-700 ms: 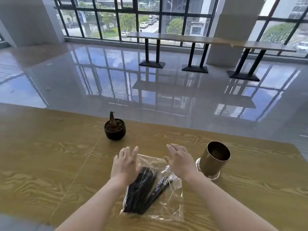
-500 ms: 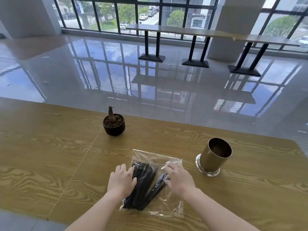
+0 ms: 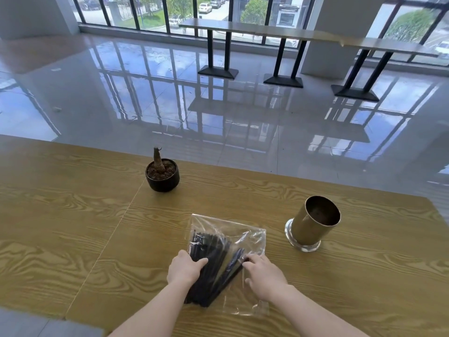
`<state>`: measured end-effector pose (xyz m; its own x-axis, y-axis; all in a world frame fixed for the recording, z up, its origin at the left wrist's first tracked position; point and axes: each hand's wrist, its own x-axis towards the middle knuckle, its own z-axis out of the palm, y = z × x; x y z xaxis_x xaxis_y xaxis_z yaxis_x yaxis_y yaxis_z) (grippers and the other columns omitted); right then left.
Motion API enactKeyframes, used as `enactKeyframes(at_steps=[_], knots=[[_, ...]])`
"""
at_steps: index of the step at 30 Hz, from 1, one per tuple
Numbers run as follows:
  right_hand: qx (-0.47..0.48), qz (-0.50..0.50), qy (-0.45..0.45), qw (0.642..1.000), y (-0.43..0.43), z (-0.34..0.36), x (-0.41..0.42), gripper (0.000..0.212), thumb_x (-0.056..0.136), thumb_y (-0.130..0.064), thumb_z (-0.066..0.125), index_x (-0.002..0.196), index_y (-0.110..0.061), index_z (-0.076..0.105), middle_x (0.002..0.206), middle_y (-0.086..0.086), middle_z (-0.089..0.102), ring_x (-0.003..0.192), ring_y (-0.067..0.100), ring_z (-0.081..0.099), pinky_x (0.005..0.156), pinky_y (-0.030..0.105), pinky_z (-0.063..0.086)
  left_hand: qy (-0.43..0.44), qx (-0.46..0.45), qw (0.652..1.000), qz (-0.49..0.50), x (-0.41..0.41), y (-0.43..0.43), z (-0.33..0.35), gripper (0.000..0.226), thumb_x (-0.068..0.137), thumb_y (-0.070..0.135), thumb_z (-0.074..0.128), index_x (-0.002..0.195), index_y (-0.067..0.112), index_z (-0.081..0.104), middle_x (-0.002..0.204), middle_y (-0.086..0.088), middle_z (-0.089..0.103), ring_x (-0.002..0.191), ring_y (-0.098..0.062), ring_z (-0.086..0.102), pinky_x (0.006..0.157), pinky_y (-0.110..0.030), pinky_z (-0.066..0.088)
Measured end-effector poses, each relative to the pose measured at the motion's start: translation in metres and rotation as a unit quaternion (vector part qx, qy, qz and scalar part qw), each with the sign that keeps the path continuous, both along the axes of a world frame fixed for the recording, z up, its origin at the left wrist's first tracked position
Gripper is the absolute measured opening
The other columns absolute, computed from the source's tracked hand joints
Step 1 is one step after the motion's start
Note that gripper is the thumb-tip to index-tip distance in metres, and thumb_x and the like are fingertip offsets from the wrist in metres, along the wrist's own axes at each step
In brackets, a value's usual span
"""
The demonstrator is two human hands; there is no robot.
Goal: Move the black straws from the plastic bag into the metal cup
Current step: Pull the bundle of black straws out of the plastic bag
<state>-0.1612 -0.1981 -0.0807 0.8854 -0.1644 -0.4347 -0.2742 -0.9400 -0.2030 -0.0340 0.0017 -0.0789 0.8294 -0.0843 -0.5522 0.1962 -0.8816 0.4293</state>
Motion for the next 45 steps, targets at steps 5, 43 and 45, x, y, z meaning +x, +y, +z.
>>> enactKeyframes(at_steps=[5,43,45], knots=[[-0.002,-0.019,-0.032,0.999,-0.003,0.001,-0.002,0.041,0.098,-0.036,0.056,0.138,-0.025,0.054,0.154,-0.005,0.042,0.144,0.023,0.034,0.110,0.042,0.041,0.027,-0.117,0.990,0.080,0.003,-0.002,0.000,0.030,0.085,0.032,0.072,0.106,0.011,0.066,0.098,-0.005,0.072,0.092,-0.025,0.068,0.085,-0.039,0.055],[-0.063,0.079,-0.513,0.852,0.017,0.149,0.073,0.037,0.085,-0.051,0.070,0.100,-0.017,0.070,0.093,-0.003,0.067,0.087,0.019,0.065,0.075,0.036,0.055,0.002,-0.457,0.889,-0.010,-0.016,-0.010,0.126,0.018,0.075,0.018,0.080,0.079,0.003,0.070,0.069,-0.010,0.065,0.064,-0.024,0.059,0.064,-0.040,0.050],[-0.065,0.056,-0.505,0.859,0.022,0.155,0.076,0.050,0.081,-0.063,0.069,0.097,-0.015,0.067,0.093,-0.001,0.067,0.087,0.021,0.065,0.070,0.035,0.056,-0.054,-0.411,0.910,-0.024,-0.020,-0.015,0.128,0.013,0.077,0.018,0.077,0.071,0.011,0.069,0.060,-0.001,0.062,0.056,-0.016,0.055,0.057,-0.034,0.045]])
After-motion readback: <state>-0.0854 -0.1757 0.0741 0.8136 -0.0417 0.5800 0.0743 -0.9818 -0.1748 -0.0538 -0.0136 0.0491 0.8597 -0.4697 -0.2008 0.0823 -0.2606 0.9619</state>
